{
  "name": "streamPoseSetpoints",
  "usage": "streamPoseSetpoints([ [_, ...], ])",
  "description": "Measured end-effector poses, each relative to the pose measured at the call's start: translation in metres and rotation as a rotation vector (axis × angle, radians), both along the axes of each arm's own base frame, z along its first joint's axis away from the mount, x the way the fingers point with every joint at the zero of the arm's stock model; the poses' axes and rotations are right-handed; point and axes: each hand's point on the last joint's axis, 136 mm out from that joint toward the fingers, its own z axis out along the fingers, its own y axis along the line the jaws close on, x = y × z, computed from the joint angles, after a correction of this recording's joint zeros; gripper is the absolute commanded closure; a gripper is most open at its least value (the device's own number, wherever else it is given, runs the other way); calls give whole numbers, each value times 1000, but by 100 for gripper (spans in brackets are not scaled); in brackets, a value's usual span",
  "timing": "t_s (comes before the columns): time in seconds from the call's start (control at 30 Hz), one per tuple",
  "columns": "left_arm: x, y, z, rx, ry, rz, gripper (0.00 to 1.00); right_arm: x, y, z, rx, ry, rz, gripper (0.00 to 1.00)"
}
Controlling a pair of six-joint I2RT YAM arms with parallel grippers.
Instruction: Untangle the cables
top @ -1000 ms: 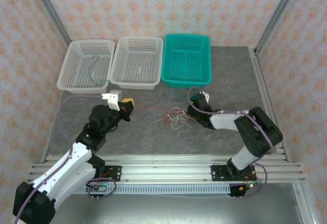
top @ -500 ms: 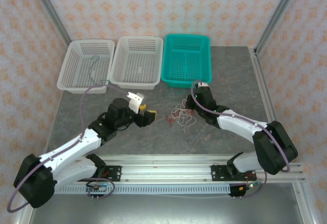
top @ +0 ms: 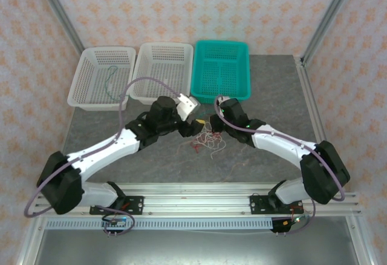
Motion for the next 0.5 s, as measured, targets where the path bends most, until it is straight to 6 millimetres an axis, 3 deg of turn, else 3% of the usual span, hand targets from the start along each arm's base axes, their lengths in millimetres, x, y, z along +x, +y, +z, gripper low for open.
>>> streamPoseSetpoints([
  [0.07,3,-2,-11,17,23,6,55,-4,3,-2,-1,14,14,87],
  [0.13,6,-3,-16,14,35,16,90,-7,5,-2,4,25,31,86],
  [0.17,7,-4,-15,7,39,21,100,-8,7,-3,5,30,40,85],
  [0.33,13,-3,-1,-65,14,66,100,-4,1,-13,-20,46,-12,77],
  [0.5,12,36,1,-187,95,206,100,18,-28,-43,-1,135,-221,74],
])
